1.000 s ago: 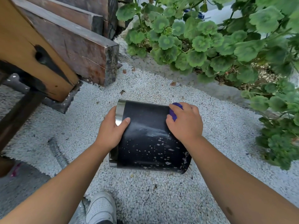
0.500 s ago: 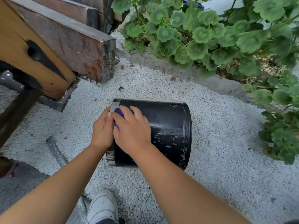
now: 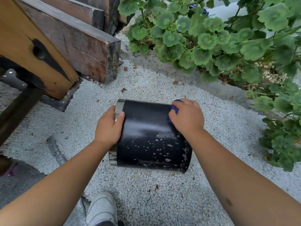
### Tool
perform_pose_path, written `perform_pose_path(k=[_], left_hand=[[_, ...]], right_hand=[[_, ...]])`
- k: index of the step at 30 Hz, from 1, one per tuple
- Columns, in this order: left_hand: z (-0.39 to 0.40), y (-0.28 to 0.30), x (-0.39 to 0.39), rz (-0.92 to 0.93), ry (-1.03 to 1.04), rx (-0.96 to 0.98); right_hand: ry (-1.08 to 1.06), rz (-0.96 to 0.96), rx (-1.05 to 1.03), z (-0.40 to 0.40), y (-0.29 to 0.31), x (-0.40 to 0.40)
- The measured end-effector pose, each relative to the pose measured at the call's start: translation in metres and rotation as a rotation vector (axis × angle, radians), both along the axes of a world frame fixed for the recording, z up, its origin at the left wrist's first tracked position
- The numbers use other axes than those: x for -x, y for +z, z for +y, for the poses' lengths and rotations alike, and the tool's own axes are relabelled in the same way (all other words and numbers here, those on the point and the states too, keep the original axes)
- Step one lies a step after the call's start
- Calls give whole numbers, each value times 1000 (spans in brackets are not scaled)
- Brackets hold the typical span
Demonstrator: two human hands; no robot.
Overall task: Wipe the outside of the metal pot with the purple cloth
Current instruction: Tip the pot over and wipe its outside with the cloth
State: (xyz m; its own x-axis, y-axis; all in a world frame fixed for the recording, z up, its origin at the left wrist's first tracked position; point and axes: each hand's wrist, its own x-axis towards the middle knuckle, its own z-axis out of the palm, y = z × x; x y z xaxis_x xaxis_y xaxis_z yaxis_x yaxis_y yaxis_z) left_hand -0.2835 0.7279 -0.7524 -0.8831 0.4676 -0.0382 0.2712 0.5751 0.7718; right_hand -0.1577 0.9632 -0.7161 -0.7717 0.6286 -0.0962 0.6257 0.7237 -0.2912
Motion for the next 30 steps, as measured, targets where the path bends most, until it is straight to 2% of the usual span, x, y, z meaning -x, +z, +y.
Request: perform_pose_path(k=[6, 11, 16, 19, 22, 25, 28, 30], left_hand=[[-9, 5, -9, -192, 148, -67], [-52, -4, -56, -365, 150, -107], [-49, -5, -57, -458, 134, -212], [-40, -1, -59, -457, 103, -240], [-36, 0, -61, -425, 118, -241], [-37, -1, -58, -306, 139, -152], [-38, -3, -58, -237, 97, -94], [-38, -5, -58, -296, 83, -146]], right_hand=[[-29, 11, 45, 1, -6, 5], [-7, 65, 1, 6, -8, -4], [13, 97, 40, 3, -5, 0], [34, 161, 117, -9, 10, 9], [251, 230, 186, -62, 26, 27], [479, 154, 128, -135, 20, 43], [467, 75, 42, -168, 1, 44], [436, 111, 7, -162, -7, 39]])
